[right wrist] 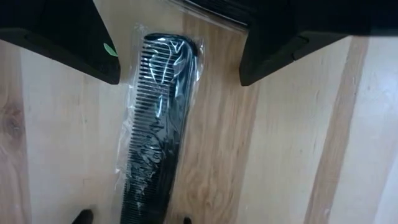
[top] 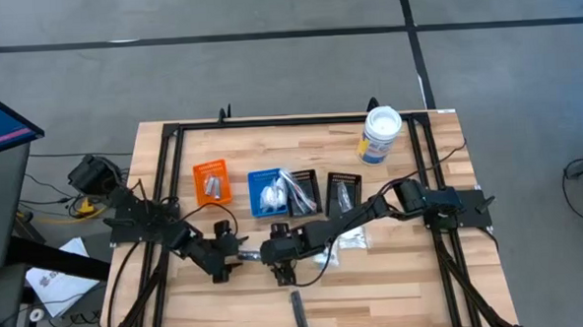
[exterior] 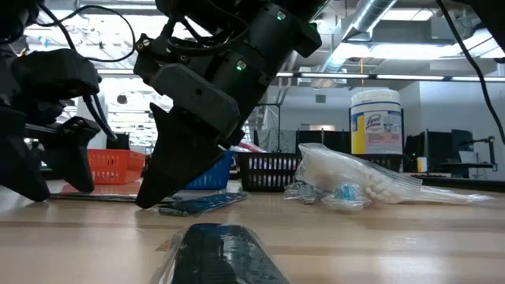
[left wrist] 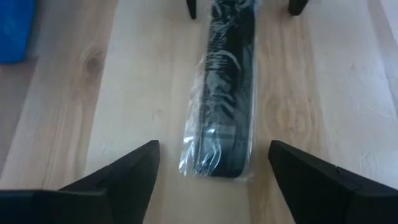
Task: Pick & Place Travel size toiletries
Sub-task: Put the black comb into the right black bin
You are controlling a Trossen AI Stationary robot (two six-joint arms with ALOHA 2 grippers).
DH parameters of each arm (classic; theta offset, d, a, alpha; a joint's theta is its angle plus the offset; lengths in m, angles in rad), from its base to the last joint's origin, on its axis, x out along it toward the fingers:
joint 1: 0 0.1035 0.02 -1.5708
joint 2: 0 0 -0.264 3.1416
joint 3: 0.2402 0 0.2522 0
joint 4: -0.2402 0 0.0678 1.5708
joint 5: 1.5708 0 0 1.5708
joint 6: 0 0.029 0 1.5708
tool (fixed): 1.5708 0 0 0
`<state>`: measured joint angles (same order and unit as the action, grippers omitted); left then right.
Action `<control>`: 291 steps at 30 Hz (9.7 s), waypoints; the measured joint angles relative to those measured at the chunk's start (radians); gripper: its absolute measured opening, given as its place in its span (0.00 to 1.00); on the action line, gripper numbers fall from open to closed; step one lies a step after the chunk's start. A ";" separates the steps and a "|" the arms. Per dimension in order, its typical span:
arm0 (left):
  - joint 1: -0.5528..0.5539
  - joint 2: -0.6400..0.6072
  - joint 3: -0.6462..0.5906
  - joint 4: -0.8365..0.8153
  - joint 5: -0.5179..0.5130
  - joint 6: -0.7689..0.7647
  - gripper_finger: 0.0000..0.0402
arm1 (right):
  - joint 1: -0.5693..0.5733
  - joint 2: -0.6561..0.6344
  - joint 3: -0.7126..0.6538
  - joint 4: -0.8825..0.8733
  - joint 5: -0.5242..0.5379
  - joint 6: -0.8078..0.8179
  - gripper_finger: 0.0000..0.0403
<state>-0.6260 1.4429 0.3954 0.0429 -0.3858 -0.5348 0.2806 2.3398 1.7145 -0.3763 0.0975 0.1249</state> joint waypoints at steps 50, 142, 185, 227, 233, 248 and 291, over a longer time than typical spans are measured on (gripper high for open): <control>0.005 -0.179 -0.002 0.065 -0.003 -0.039 0.00 | -0.006 0.006 0.036 -0.028 0.003 -0.028 0.48; -0.242 -0.013 0.002 0.131 -0.266 -0.360 0.00 | 0.063 -0.156 -0.135 -0.087 0.059 0.160 0.00; -0.230 -0.013 0.001 0.270 -0.265 -0.203 0.59 | 0.066 -0.099 -0.129 -0.046 -0.026 0.240 0.00; -0.086 -0.013 -0.106 0.293 -0.084 -0.272 0.34 | 0.135 -0.150 -0.122 0.021 0.251 0.144 0.18; -0.059 -0.013 -0.134 0.425 -0.021 -0.201 0.34 | 0.135 -0.150 -0.122 0.026 0.250 0.145 0.35; 0.050 -0.011 -0.151 0.498 0.089 -0.091 0.35 | 0.135 -0.150 -0.122 0.026 0.248 0.146 0.51; 0.051 0.174 -0.147 0.640 0.044 -0.053 0.01 | 0.137 -0.150 -0.122 0.021 0.248 0.146 0.45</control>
<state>-0.5755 1.6165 0.2485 0.6828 -0.3417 -0.5881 0.4175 2.1902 1.5921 -0.3553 0.3458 0.2710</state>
